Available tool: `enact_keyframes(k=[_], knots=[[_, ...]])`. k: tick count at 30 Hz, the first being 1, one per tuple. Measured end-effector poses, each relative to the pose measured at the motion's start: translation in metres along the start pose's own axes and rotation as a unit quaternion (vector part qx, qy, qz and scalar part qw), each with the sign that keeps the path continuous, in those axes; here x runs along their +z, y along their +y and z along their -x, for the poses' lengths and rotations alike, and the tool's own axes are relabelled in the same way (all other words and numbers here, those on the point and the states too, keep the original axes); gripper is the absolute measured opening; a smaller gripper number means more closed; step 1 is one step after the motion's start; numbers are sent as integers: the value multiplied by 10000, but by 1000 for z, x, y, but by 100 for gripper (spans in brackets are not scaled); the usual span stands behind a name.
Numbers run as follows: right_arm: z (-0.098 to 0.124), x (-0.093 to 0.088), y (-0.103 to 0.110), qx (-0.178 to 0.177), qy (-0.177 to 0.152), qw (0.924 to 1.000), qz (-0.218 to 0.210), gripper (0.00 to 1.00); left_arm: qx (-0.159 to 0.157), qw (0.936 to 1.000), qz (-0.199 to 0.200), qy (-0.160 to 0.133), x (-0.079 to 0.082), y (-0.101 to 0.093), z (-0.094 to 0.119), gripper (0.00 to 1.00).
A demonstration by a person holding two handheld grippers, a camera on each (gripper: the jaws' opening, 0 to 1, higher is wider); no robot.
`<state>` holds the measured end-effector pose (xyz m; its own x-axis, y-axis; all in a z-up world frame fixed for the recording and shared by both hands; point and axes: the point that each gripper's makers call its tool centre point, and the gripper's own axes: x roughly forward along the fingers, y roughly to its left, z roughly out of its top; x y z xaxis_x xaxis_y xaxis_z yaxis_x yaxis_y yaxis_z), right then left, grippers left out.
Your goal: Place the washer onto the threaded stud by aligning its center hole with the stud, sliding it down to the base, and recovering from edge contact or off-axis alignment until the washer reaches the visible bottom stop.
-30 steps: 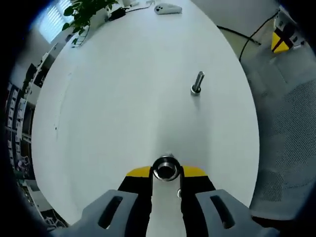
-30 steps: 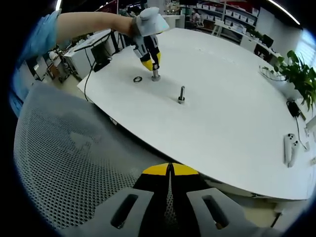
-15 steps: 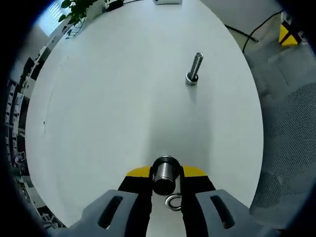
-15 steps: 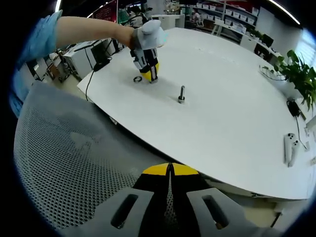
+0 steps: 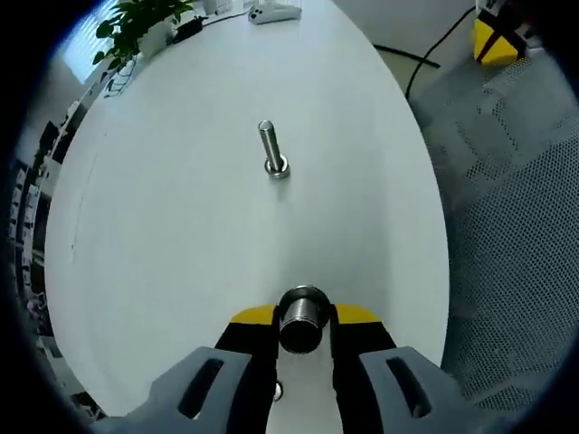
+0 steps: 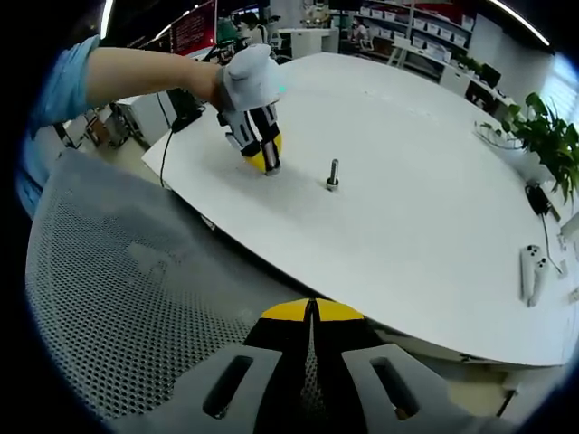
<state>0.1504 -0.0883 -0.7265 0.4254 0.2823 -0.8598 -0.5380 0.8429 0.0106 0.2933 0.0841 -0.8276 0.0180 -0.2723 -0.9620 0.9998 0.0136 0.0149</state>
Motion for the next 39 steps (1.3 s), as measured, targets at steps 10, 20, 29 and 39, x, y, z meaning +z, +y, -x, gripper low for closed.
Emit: enact_keyframes(k=[10,20,29,39], knots=[[0,1,1,14,-35,10000,4,4,255,9983,19,-524,-11,12,36,50],[0,2,2,60,-29,10000,49,4,384,9988,235,-205,-63,29,48,52],[0,1,3,79,-5,10000,50,4,-43,9971,707,-294,-73,29,29,51],[-1,0,3,97,15,9999,47,4,126,9994,294,121,-87,40,16,36]])
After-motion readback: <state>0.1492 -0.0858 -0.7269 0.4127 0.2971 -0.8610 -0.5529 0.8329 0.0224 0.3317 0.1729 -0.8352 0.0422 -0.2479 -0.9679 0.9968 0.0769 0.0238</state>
